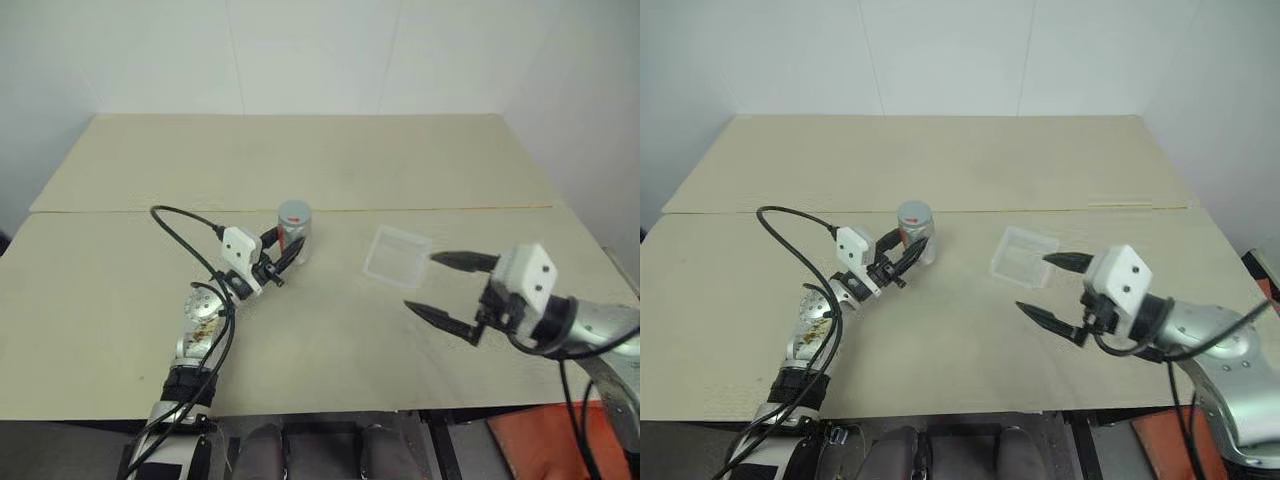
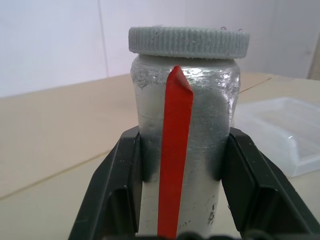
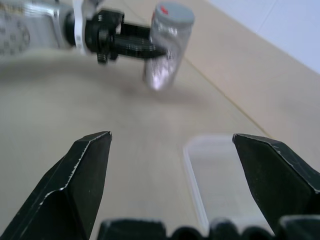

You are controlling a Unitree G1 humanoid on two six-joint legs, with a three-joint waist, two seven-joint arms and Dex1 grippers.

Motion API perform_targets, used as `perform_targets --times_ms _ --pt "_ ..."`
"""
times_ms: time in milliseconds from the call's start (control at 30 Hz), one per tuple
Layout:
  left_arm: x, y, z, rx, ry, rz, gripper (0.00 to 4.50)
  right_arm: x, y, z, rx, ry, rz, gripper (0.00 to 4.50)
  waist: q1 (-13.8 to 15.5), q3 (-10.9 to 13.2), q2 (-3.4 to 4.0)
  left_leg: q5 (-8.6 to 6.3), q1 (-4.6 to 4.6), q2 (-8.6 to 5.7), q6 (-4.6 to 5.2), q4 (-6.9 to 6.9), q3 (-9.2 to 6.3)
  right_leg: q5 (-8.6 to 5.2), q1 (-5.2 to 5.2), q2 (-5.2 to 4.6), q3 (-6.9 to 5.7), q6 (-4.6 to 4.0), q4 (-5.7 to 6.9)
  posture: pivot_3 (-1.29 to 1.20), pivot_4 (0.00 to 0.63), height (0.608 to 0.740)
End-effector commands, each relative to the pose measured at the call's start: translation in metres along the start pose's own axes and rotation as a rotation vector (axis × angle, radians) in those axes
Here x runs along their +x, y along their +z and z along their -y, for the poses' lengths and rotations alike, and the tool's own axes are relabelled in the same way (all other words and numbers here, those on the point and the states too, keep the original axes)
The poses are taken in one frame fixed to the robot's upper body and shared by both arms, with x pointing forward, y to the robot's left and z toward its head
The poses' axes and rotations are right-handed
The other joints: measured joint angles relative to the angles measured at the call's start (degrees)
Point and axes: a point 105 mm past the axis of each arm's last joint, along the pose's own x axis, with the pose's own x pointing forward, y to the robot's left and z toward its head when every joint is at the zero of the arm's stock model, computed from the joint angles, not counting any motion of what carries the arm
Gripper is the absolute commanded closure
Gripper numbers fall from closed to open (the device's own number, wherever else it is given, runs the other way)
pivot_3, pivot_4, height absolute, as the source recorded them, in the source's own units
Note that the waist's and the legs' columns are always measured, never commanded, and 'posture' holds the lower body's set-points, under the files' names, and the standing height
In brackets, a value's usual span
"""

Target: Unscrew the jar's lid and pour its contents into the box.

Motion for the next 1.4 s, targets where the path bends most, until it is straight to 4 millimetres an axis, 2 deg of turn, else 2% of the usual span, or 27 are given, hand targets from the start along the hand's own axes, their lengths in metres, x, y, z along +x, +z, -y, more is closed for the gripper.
perform_targets --times_ms 33,200,367,533,800,1367,1400 --pt "0.004 0.016 0.013 -0.001 -0.063 0.042 2.64 0.021 0.009 0.001 0.013 -0.057 0.036 0.0 0.1 0.0 0.0 0.0 -0.02 -0.01 0.0 0.0 0.0 0.0 -0.01 -0.01 0.0 0.0 -0.01 0.0 0.15 0.74" --pt "0.009 0.018 0.033 -0.047 -0.146 0.038 2.64 0.058 0.02 0.007 0.059 -0.183 0.11 0.0 0.2 0.0 0.01 0.01 -0.11 -0.02 0.01 0.02 0.01 0.0 -0.08 -0.01 -0.04 0.0 0.0 0.0 0.15 0.74" --pt "0.017 0.018 0.046 -0.09 -0.183 0.034 2.64 0.078 0.028 -0.003 0.072 -0.195 0.162 0.0 0.2 0.0 0.02 0.01 -0.24 -0.03 0.01 0.04 0.02 0.0 -0.13 0.0 -0.11 0.0 -0.02 0.0 0.15 0.74" --pt "0.019 0.016 0.048 -0.101 -0.196 0.028 2.64 0.083 0.027 -0.005 0.09 -0.203 0.173 0.0 0.1 0.0 0.02 0.01 -0.24 -0.02 0.01 0.05 0.03 0.0 -0.15 0.01 -0.12 0.0 -0.01 0.0 0.15 0.74" --pt "0.021 0.016 0.054 -0.106 -0.225 0.027 2.64 0.089 0.031 0.004 0.108 -0.239 0.212 0.0 0.0 0.0 0.03 0.01 -0.24 -0.02 0.01 0.04 0.02 0.0 -0.15 0.01 -0.11 0.0 -0.02 0.0 0.15 0.74" --pt "0.022 0.014 0.053 -0.083 -0.201 0.033 2.64 0.099 0.031 0.006 0.139 -0.208 0.241 0.0 0.0 0.0 0.03 0.01 -0.25 -0.02 0.01 0.04 0.02 0.0 -0.16 0.01 -0.12 0.0 -0.02 0.0 0.15 0.74" --pt "0.022 0.014 0.053 -0.082 -0.2 0.034 2.64 0.099 0.031 0.005 0.138 -0.204 0.241 0.38 0.0 0.0 0.03 0.01 -0.25 -0.02 0.01 0.04 0.02 0.0 -0.16 0.01 -0.12 0.0 -0.02 0.0 0.15 0.74"
